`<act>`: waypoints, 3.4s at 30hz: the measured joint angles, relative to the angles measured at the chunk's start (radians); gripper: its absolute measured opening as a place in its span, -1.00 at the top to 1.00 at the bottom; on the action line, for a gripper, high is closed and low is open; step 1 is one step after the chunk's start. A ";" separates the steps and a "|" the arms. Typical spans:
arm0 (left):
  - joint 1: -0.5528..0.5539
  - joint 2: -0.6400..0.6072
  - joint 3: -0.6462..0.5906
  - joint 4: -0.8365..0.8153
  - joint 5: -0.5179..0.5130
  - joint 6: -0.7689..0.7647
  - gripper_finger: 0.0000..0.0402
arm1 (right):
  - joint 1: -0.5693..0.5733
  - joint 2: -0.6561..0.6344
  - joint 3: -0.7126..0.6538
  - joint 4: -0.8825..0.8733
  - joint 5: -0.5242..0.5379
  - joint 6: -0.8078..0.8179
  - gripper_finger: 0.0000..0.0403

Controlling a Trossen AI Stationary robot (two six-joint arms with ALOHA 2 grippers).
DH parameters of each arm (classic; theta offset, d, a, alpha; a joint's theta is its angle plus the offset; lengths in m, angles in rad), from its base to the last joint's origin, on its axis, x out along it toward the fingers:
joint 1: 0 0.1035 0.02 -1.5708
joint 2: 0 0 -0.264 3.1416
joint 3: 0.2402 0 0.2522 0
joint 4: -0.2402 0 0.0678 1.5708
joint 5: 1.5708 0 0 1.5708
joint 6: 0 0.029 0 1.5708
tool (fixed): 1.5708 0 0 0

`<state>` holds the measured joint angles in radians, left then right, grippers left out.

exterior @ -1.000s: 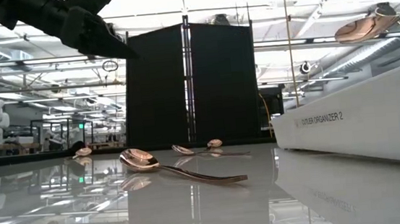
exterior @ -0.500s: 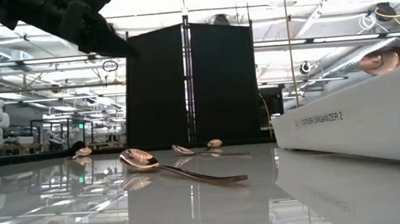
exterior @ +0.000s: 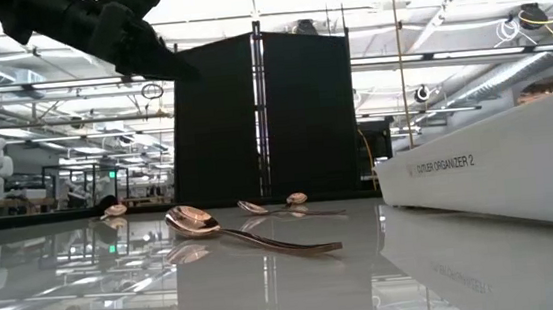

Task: Sort silverware
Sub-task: Put the brown spoon in the white silverware organizer

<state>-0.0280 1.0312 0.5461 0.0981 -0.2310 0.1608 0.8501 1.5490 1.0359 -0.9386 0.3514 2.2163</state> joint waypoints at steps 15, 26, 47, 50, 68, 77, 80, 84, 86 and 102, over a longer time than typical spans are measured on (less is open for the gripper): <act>0.000 0.021 0.000 0.000 0.000 0.002 0.26 | -0.038 0.000 0.000 0.042 -0.071 -0.006 1.00; 0.000 0.021 0.000 -0.002 0.000 0.002 0.26 | -0.078 0.000 0.000 -0.068 -0.150 -0.011 1.00; 0.000 0.021 0.000 -0.001 0.000 0.001 0.26 | -0.099 0.113 0.000 0.057 -0.256 0.005 1.00; 0.000 0.021 0.000 -0.001 0.000 0.001 0.26 | -0.110 0.113 0.000 0.071 -0.257 0.022 1.00; 0.000 0.021 0.000 -0.001 0.044 0.001 0.26 | -0.118 0.103 0.000 0.059 -0.302 0.048 0.34; 0.000 0.021 0.000 -0.001 0.044 0.001 0.26 | -0.123 0.015 0.000 0.032 -0.273 -0.035 0.29; 0.000 0.021 0.000 -0.001 0.044 0.001 0.26 | -0.124 -0.009 0.000 0.029 -0.224 -0.080 0.29; 0.000 0.021 0.000 -0.011 0.048 -0.001 0.26 | -0.145 -0.027 0.000 0.034 -0.141 -0.151 0.29; 0.000 0.020 0.000 -0.024 0.048 -0.031 0.26 | -0.161 -0.032 0.000 0.046 -0.099 -0.202 0.29; 0.243 0.015 0.081 -0.637 -0.216 -0.746 0.30 | -0.338 -0.035 0.000 0.134 0.126 -0.771 0.30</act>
<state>0.2150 1.0461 0.6270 -0.5390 -0.4465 -0.5848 0.5118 1.5139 1.0363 -0.8047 0.4774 1.4456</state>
